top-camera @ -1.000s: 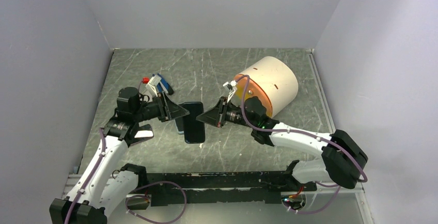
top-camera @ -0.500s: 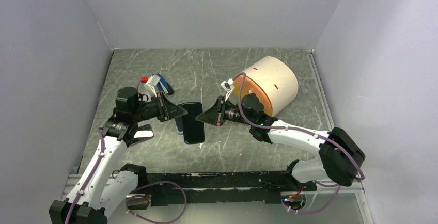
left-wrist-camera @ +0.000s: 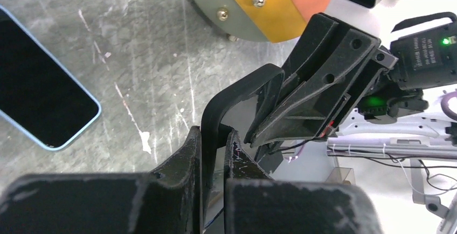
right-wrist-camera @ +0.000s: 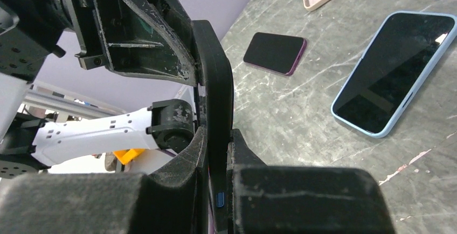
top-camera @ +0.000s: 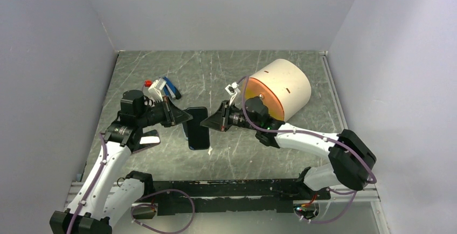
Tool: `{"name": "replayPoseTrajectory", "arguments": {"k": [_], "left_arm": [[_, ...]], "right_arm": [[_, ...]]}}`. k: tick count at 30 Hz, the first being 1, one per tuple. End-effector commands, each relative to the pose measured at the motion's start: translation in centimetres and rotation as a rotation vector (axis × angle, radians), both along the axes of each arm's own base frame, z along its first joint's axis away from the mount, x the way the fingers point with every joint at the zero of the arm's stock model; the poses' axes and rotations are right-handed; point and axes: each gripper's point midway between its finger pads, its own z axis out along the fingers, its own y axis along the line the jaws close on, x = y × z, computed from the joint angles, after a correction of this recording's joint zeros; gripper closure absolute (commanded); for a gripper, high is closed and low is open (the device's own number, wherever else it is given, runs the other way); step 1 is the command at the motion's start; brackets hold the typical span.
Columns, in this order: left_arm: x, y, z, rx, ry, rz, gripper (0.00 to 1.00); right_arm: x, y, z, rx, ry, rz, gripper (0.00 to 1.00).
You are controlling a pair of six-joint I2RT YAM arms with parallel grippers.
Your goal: Put the phone into the phone case
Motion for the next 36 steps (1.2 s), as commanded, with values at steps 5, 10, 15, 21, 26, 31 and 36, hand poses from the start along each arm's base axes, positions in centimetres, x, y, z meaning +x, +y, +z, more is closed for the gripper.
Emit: {"name": "replayPoseTrajectory", "arguments": {"k": [5,10,15,21,26,31,36], "left_arm": [[0.9,1.7,-0.5,0.114,-0.004,0.096,0.82],[0.9,2.3,0.0,0.158,-0.02,0.117,0.48],[1.5,4.3,1.1,0.265,-0.074,0.19,0.26],[2.1,8.8,0.3,0.442,-0.07,0.399,0.06],[2.2,10.3,-0.2,0.484,-0.06,0.475,0.06],[2.2,10.6,0.0,0.494,-0.064,0.495,0.06],[2.1,10.9,0.1,0.501,-0.068,0.508,0.06]], "right_arm": [[1.4,1.1,4.8,0.088,-0.126,-0.071,1.0],[2.2,0.6,3.5,-0.012,-0.148,-0.098,1.0],[4.4,-0.4,0.4,-0.189,-0.149,-0.128,1.0],[6.5,-0.4,-3.1,-0.352,-0.106,-0.092,1.0],[8.4,-0.1,-5.2,-0.43,-0.09,-0.097,1.0],[9.9,-0.1,-7.8,-0.484,-0.02,-0.094,1.0],[11.3,0.0,-9.8,-0.555,0.005,-0.114,0.97]]}}
